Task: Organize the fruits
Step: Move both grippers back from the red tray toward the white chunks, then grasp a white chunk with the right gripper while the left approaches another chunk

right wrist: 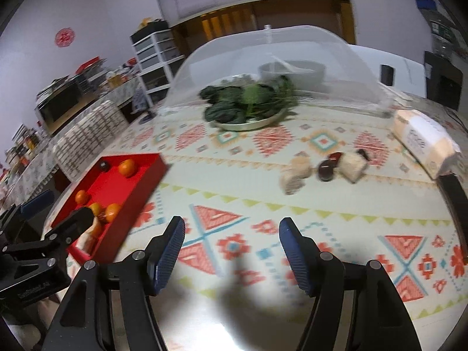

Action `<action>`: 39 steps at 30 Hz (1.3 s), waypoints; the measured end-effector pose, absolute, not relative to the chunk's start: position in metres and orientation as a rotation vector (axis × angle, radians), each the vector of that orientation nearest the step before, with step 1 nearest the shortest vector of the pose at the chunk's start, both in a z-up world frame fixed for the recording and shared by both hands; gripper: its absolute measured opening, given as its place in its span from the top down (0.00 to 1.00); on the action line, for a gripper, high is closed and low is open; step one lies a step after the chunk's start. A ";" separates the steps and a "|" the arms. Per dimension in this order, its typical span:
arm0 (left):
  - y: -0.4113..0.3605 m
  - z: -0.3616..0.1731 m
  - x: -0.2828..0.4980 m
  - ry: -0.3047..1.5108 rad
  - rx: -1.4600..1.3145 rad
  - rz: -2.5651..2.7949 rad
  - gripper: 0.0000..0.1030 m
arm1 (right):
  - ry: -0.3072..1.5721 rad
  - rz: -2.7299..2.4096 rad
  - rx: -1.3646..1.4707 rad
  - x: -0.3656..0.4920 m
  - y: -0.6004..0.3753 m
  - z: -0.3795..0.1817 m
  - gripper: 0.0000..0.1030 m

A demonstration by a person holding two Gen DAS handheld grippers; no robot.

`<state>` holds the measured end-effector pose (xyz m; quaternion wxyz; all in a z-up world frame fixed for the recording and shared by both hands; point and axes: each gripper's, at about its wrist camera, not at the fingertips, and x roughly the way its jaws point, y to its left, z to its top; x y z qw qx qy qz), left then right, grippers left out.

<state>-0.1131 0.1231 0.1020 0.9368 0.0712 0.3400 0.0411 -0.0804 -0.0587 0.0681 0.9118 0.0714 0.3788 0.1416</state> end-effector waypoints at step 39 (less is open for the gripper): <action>0.002 0.037 0.028 0.892 0.136 -0.396 0.17 | 0.923 0.148 0.429 0.043 -0.185 0.015 0.34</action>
